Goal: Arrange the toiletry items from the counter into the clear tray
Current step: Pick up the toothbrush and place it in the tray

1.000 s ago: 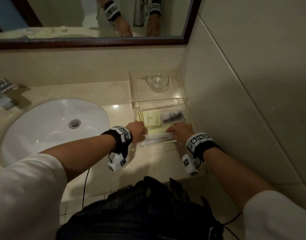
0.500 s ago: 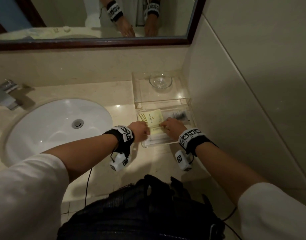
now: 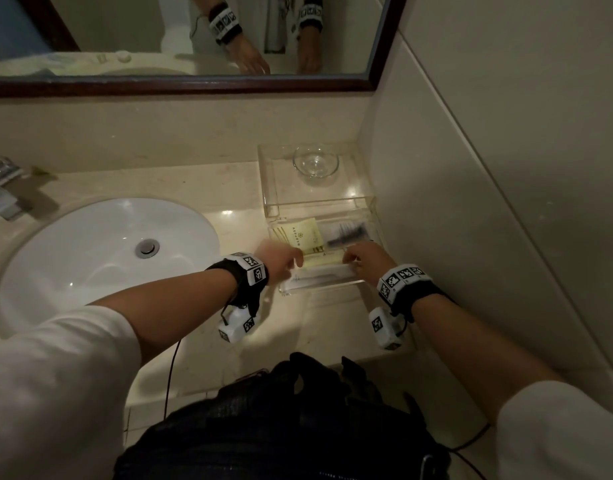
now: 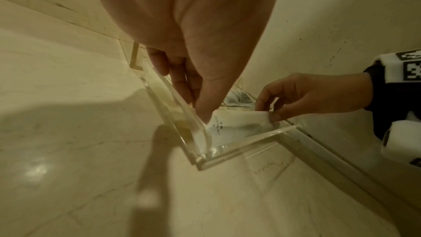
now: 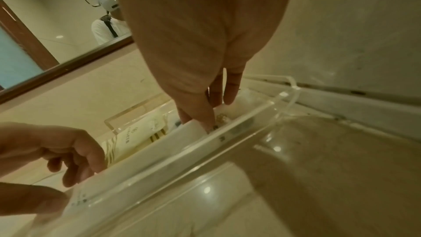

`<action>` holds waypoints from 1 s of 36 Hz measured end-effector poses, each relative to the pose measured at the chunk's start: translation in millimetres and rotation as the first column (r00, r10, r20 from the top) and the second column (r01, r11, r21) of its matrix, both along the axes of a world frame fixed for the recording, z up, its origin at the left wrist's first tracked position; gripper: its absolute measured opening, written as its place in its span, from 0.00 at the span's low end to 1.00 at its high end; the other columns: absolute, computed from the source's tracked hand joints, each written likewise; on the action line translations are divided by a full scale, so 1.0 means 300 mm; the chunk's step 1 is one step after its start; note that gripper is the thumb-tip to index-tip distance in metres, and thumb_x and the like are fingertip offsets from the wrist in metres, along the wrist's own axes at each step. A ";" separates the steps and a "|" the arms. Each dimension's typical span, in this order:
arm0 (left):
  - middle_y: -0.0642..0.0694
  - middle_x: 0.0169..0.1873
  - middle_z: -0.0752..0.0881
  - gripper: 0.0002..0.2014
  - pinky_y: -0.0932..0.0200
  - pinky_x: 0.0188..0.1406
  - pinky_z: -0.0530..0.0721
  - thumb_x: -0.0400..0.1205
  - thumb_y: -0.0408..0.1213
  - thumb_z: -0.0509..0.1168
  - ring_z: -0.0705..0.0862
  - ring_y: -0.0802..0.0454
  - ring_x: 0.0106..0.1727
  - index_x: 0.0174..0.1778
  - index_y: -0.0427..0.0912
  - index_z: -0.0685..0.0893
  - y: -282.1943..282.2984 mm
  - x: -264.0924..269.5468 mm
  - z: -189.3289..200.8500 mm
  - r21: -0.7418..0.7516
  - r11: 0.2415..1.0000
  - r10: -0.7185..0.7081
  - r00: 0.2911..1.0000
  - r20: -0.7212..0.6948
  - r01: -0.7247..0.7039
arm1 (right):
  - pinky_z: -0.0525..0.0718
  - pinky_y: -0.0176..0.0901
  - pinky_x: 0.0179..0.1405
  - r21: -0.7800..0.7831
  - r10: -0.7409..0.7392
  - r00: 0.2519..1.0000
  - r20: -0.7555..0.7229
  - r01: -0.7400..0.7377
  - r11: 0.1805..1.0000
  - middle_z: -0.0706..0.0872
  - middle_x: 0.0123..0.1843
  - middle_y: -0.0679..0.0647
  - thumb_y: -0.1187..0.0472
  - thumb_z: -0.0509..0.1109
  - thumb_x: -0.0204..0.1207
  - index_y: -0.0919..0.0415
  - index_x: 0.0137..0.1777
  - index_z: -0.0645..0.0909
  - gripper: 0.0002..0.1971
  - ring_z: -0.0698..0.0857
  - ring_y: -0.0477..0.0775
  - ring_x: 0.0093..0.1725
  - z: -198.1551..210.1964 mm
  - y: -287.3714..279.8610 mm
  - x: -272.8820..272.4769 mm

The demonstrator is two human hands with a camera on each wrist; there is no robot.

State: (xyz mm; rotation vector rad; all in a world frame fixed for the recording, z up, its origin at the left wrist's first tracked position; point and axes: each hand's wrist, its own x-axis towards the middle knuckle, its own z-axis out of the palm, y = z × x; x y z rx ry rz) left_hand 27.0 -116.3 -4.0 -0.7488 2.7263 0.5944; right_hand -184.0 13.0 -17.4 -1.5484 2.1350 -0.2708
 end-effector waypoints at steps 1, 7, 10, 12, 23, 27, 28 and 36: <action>0.52 0.53 0.85 0.17 0.58 0.54 0.74 0.75 0.32 0.68 0.83 0.52 0.54 0.58 0.52 0.81 0.000 -0.001 -0.001 0.024 1.000 -0.006 1.000 -0.015 0.006 | 0.84 0.47 0.58 -0.006 0.001 1.000 -0.002 -0.001 1.000 0.87 0.54 0.58 0.73 0.70 0.71 0.60 0.51 0.88 0.12 0.85 0.55 0.53 0.001 0.007 -0.005; 0.48 0.54 0.82 0.19 0.57 0.50 0.82 0.74 0.29 0.70 0.80 0.53 0.46 0.60 0.48 0.81 0.001 -0.011 -0.009 0.111 0.994 0.003 0.997 -0.078 0.006 | 0.75 0.42 0.58 0.002 0.024 0.997 -0.077 -0.024 1.000 0.86 0.58 0.64 0.72 0.67 0.73 0.66 0.58 0.86 0.15 0.82 0.62 0.59 -0.001 0.020 -0.012; 0.49 0.56 0.82 0.18 0.63 0.51 0.77 0.76 0.30 0.70 0.82 0.51 0.52 0.60 0.48 0.83 0.003 -0.016 -0.012 0.105 0.994 -0.025 0.997 -0.076 0.033 | 0.73 0.43 0.61 -0.075 -0.017 0.996 -0.085 0.011 0.997 0.82 0.61 0.61 0.72 0.67 0.73 0.63 0.58 0.84 0.15 0.78 0.60 0.63 -0.017 0.033 -0.011; 0.49 0.57 0.83 0.17 0.64 0.50 0.77 0.76 0.30 0.69 0.83 0.52 0.53 0.60 0.49 0.84 0.003 -0.016 -0.017 0.108 0.993 -0.030 0.997 -0.072 0.038 | 0.73 0.44 0.61 -0.068 -0.015 0.995 -0.101 0.008 0.998 0.81 0.61 0.59 0.71 0.67 0.74 0.61 0.56 0.84 0.12 0.76 0.58 0.64 -0.018 0.035 -0.009; 0.50 0.56 0.85 0.12 0.65 0.51 0.77 0.78 0.35 0.68 0.84 0.52 0.54 0.56 0.49 0.87 0.013 -0.013 -0.039 0.129 0.992 0.000 0.997 -0.081 0.010 | 0.82 0.42 0.50 -0.003 0.014 0.994 -0.110 -0.014 1.000 0.88 0.53 0.58 0.67 0.66 0.74 0.58 0.52 0.89 0.12 0.86 0.59 0.52 0.011 0.030 -0.013; 0.51 0.57 0.84 0.13 0.68 0.51 0.74 0.78 0.35 0.68 0.83 0.53 0.56 0.58 0.49 0.86 0.020 -0.014 -0.037 0.115 0.993 -0.012 0.997 -0.082 0.021 | 0.84 0.46 0.48 -0.043 0.000 0.994 -0.111 -0.005 0.999 0.88 0.49 0.55 0.66 0.71 0.73 0.56 0.48 0.87 0.08 0.85 0.56 0.49 0.009 0.033 -0.008; 0.51 0.57 0.84 0.13 0.68 0.51 0.74 0.78 0.35 0.68 0.83 0.53 0.56 0.58 0.49 0.86 0.021 -0.014 -0.034 0.110 0.993 -0.021 0.997 -0.080 0.030 | 0.83 0.46 0.48 -0.060 -0.003 0.994 -0.114 -0.004 0.998 0.87 0.49 0.55 0.66 0.72 0.72 0.56 0.49 0.86 0.08 0.84 0.56 0.50 0.007 0.035 -0.008; 0.49 0.53 0.80 0.19 0.58 0.50 0.82 0.72 0.32 0.71 0.81 0.50 0.52 0.57 0.51 0.81 0.030 -0.014 -0.031 0.116 0.992 -0.053 0.999 0.010 0.051 | 0.81 0.49 0.57 0.038 0.105 0.992 -0.071 -0.103 0.994 0.81 0.57 0.59 0.71 0.67 0.75 0.63 0.55 0.86 0.12 0.80 0.58 0.58 0.012 0.035 0.022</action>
